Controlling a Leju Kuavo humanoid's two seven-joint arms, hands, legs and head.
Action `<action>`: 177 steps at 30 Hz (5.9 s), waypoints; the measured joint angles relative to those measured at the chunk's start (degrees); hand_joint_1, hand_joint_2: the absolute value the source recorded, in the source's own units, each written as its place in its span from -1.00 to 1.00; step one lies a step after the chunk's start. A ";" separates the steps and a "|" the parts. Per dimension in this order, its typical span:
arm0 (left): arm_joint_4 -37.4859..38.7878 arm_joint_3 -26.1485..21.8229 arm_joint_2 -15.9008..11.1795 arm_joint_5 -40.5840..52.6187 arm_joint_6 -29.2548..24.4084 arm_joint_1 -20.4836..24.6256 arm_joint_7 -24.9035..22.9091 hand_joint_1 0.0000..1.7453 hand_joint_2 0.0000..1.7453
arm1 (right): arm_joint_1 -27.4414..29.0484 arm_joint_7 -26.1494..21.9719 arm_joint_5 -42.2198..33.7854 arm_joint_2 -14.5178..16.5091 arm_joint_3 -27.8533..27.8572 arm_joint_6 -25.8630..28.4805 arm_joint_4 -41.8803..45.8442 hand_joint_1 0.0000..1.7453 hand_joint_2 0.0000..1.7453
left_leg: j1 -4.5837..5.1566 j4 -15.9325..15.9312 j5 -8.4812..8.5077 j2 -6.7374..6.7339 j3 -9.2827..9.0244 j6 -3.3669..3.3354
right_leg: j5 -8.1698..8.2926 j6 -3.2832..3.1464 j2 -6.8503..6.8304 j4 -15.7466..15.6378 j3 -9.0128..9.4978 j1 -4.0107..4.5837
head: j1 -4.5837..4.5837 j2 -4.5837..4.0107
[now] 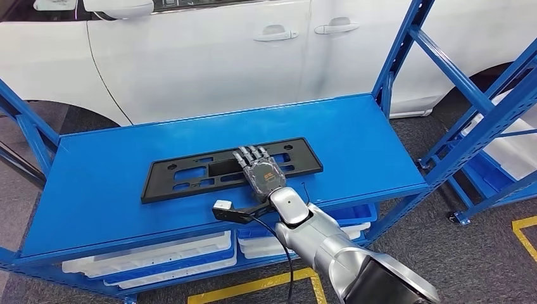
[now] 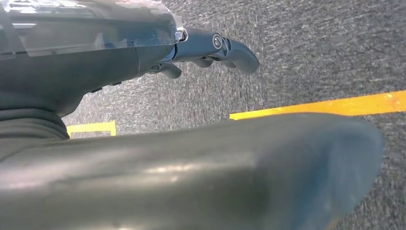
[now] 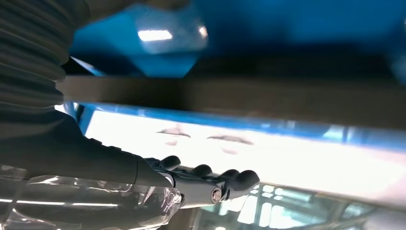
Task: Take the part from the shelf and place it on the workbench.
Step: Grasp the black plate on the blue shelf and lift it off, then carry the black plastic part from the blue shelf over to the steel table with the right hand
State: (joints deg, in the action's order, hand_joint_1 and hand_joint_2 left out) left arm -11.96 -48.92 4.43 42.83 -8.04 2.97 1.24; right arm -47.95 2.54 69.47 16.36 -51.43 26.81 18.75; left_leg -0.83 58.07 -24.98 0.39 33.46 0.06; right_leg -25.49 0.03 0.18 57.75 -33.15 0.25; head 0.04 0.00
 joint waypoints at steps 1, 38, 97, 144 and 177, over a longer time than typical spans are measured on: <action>0.00 -0.01 0.02 0.13 -0.01 0.02 0.01 -1.00 -1.00 | -0.05 0.14 0.29 0.16 -0.25 -0.16 -0.17 1.00 1.00 | -0.07 -0.12 0.14 -0.01 -0.03 -0.33 | -0.28 0.32 -0.01 0.25 -0.06 -0.08 | 0.00 0.00; -0.02 -0.05 -0.68 5.20 -0.84 0.53 4.93 -1.00 -1.00 | -0.70 -1.37 -0.06 1.96 1.76 4.59 -1.72 1.00 1.00 | -0.29 -0.15 0.55 -0.22 0.72 -0.99 | -7.41 1.39 -0.10 17.19 -8.73 -0.65 | -0.01 0.00; -0.11 -11.61 -1.42 1.89 4.23 0.68 9.15 -1.00 -1.00 | 37.82 -41.43 -86.89 -18.36 21.05 -49.90 88.19 1.00 1.00 | 0.22 -1.93 -1.06 -0.79 -2.94 -1.47 | -5.14 1.56 -0.07 11.45 -8.65 -0.91 | 0.00 -0.01; -0.54 -11.24 -4.27 7.10 2.85 -0.45 5.34 -1.00 -1.00 | 41.07 -42.49 -75.01 -19.92 23.76 -54.68 85.72 1.00 1.00 | -0.03 14.21 -7.39 -0.89 7.21 2.21 | -0.28 -1.94 0.47 -1.00 0.93 -0.69 | -0.05 -0.02; -0.57 -15.30 -4.24 6.22 -0.01 0.22 5.31 -1.00 -1.00 | 35.97 -42.47 -74.95 -21.08 24.31 -51.31 85.31 1.00 1.00 | 0.11 13.95 -8.88 -0.89 3.41 1.85 | 0.72 -2.00 2.11 -0.58 -0.22 -0.47 | -0.04 -0.01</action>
State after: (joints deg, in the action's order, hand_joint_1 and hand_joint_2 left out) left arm -12.52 -64.22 0.19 49.05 -8.05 3.19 6.55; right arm -11.97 -39.94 -5.48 -4.72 -27.12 -24.50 104.06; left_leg -0.71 72.02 -33.86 -0.50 36.86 1.90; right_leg -24.77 -1.97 2.30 57.18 -33.37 -0.22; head 0.00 -0.01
